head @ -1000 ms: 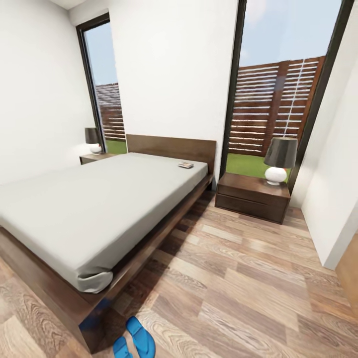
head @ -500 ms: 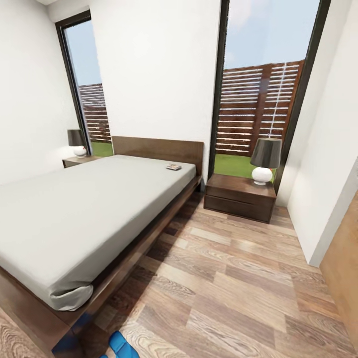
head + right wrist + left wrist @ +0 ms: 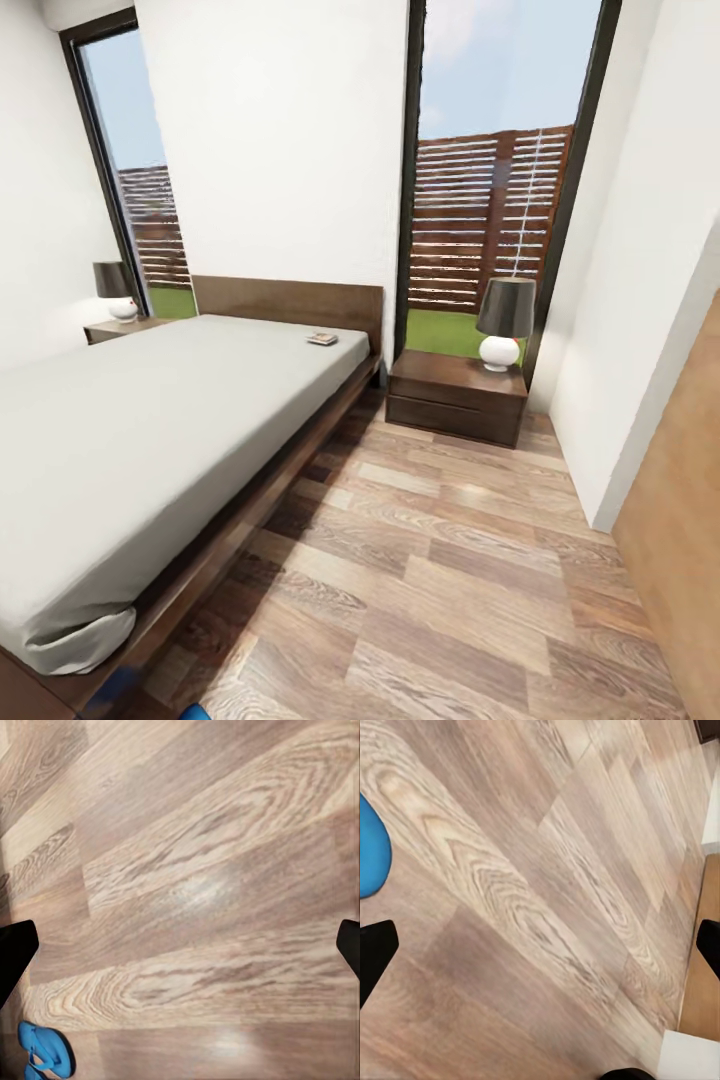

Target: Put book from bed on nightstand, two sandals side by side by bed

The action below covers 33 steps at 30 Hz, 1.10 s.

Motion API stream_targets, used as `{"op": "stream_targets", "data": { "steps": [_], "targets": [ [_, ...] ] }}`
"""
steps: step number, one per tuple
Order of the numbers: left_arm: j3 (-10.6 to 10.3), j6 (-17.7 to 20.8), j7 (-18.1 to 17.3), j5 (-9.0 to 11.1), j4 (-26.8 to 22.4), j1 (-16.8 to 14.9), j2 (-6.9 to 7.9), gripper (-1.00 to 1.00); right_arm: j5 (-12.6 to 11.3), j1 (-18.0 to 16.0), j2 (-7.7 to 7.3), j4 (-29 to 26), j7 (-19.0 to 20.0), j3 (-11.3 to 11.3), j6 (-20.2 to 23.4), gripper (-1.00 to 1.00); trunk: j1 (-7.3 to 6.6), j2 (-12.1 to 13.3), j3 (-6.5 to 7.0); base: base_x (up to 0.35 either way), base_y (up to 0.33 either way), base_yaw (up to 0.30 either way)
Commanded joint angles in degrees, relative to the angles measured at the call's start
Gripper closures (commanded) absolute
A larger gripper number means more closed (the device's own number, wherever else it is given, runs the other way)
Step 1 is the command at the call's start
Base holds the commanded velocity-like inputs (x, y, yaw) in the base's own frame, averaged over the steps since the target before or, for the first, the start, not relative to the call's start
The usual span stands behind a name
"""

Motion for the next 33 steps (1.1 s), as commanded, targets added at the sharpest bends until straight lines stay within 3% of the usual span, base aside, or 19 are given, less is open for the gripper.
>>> {"op": "stream_targets", "data": {
  "steps": [1, 19, 33],
  "targets": [
    [-0.5, 0.0, -0.2, 0.5, 0.0, 0.0, 0.02, -1.0, 0.2, -0.1, -0.01, 0.3, 0.3, -0.2, -0.4, -1.0, 0.0, 0.0, -0.06, 0.152, -0.115, -0.251],
    [-0.5, 0.0, -0.1, 0.4, 0.0, 0.0, 0.02, -1.0, 0.1, -0.1, 0.0, 0.3, 0.3, -0.2, -0.4, -1.0, 0.0, 0.0, -0.06, 0.147, -0.059, -0.257],
    [-0.5, 0.0, -0.1, 0.5, 0.0, 0.0, 0.02, -1.0, 0.1, -0.1, 0.03, 0.3, 0.3, -0.2, -0.4, -1.0, 0.0, 0.0, -0.06, 0.124, -0.002, -0.052]
  ]
}}
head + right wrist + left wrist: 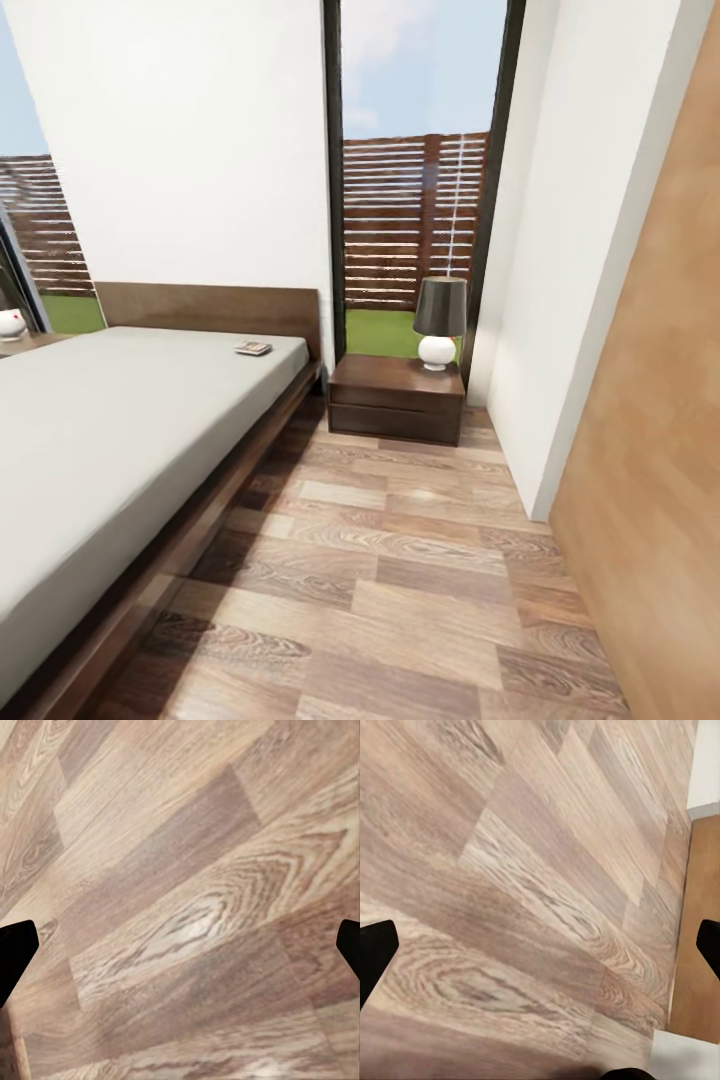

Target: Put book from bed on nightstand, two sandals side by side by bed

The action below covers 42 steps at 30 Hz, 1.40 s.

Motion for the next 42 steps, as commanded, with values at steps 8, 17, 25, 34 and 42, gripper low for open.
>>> {"op": "stream_targets", "data": {
  "steps": [8, 17, 25, 34, 42],
  "targets": [
    [-0.5, 0.0, -0.2, 0.5, 0.0, 0.0, 0.01, -1.0, 0.1, -0.1, -0.01, 0.3, 0.3, -0.2, -0.4, -1.0, 0.0, 0.0, -0.06, 0.122, 0.0, -0.003],
    [-0.5, -0.1, -0.2, 0.5, 0.0, 0.0, 0.01, -1.0, 0.2, -0.1, -0.01, 0.3, 0.3, -0.2, -0.4, -1.0, 0.0, 0.0, -0.06, 0.123, 0.0, 0.0],
    [-0.5, -0.1, -0.2, 0.5, 0.0, 0.0, 0.01, -1.0, 0.1, -0.1, -0.01, 0.3, 0.3, -0.2, -0.4, -1.0, 0.0, 0.0, -0.06, 0.123, 0.0, 0.0],
    [-0.5, -0.1, -0.2, 0.5, 0.0, -0.1, 0.01, -1.0, 0.1, -0.1, -0.01, 0.3, 0.3, -0.2, -0.4, -1.0, 0.0, 0.0, -0.06, 0.123, 0.0, 0.0],
    [-0.5, -0.1, -0.2, 0.4, 0.0, -0.1, 0.01, -1.0, 0.1, -0.1, -0.01, 0.3, 0.3, -0.2, -0.4, -1.0, 0.0, 0.0, -0.06, 0.124, 0.0, 0.0]
  ]
}}
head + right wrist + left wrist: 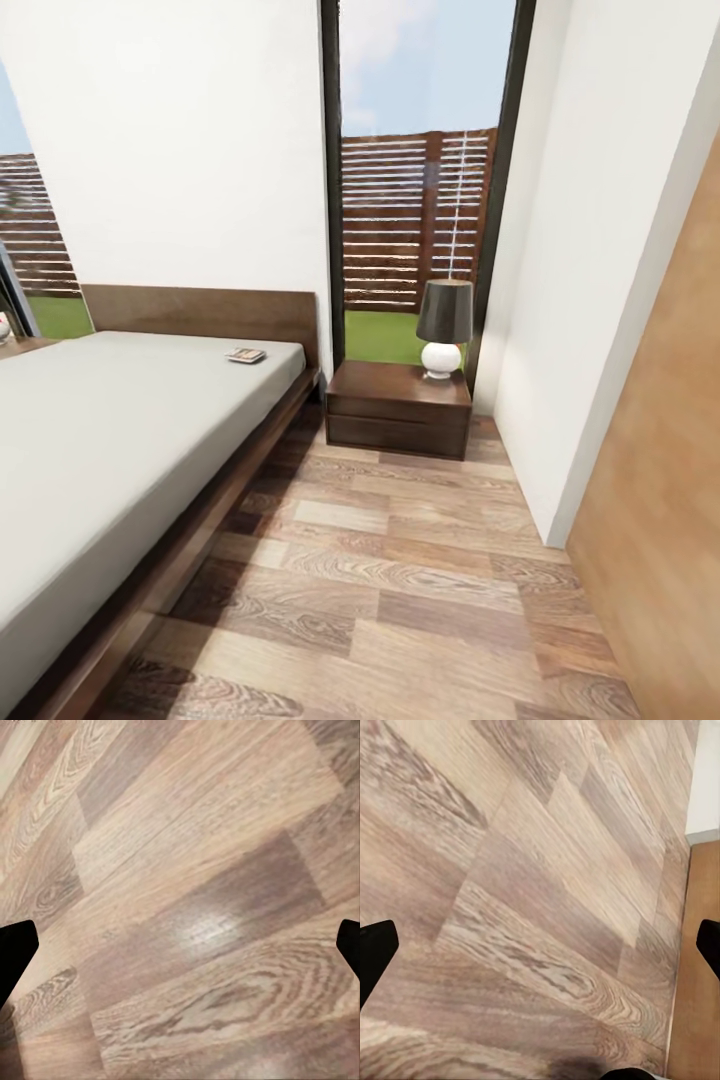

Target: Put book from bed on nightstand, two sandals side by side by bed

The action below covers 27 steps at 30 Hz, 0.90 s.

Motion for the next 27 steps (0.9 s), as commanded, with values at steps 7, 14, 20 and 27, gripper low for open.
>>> {"op": "stream_targets", "data": {
  "steps": [7, 14, 20, 27],
  "targets": [
    [-0.5, 0.0, -0.2, 0.5, 0.0, 0.0, 0.01, -1.0, 0.1, -0.1, -0.01, 0.3, 0.3, -0.2, -0.4, -1.0, 0.0, 0.0, -0.06, 0.128, -0.03, 0.0],
    [-0.5, 0.0, -0.2, 0.5, 0.0, 0.0, 0.01, -1.0, 0.1, -0.1, -0.01, 0.3, 0.3, -0.2, -0.4, -1.0, 0.0, 0.0, -0.06, 0.143, -0.074, 0.0],
    [-0.5, 0.0, -0.2, 0.5, 0.0, 0.0, 0.0, -1.0, 0.1, -0.1, -0.01, 0.3, 0.3, -0.2, -0.4, -1.0, 0.0, 0.0, -0.06, 0.156, -0.089, 0.0],
    [-0.5, 0.0, -0.2, 0.5, 0.0, 0.0, 0.01, -1.0, 0.1, -0.1, -0.01, 0.3, 0.3, -0.2, -0.4, -1.0, 0.0, 0.0, -0.06, 0.158, -0.092, 0.0]
  ]
}}
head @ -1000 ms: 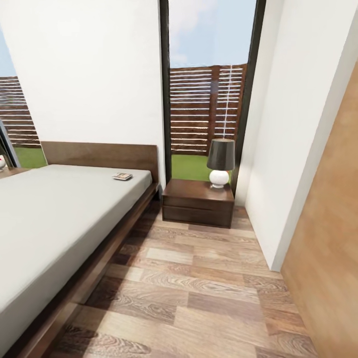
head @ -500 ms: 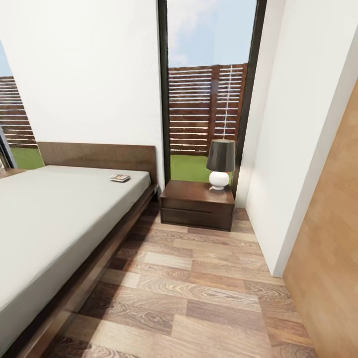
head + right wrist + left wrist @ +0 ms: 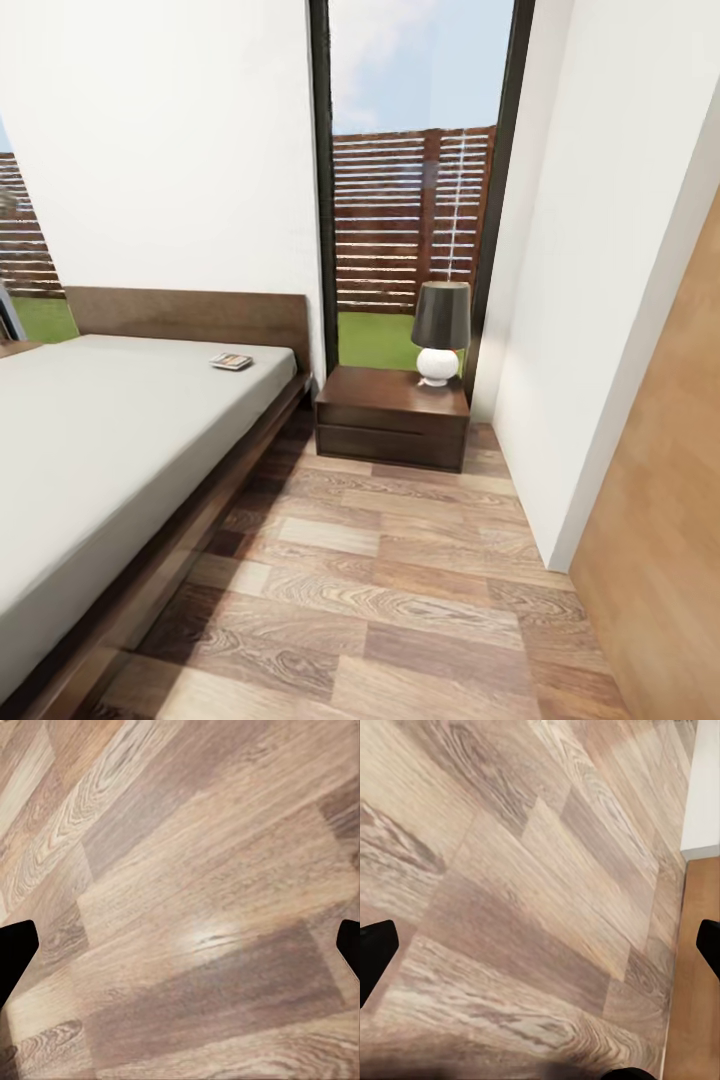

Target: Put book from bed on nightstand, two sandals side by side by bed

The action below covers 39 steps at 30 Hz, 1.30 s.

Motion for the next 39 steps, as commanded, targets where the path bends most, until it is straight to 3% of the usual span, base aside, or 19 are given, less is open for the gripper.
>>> {"op": "stream_targets", "data": {
  "steps": [1, 39],
  "targets": [
    [-0.5, 0.0, -0.2, 0.5, 0.0, 0.0, 0.02, -1.0, 0.1, -0.1, -0.01, 0.3, 0.3, -0.2, -0.4, -1.0, 0.01, 0.0, -0.06, 0.158, -0.093, 0.0],
    [-0.5, 0.0, -0.2, 0.5, 0.0, 0.0, -0.02, -1.0, 0.1, -0.1, -0.01, 0.3, 0.3, -0.2, -0.4, -1.0, 0.01, 0.0, -0.06, 0.163, -0.086, 0.018]
  ]
}}
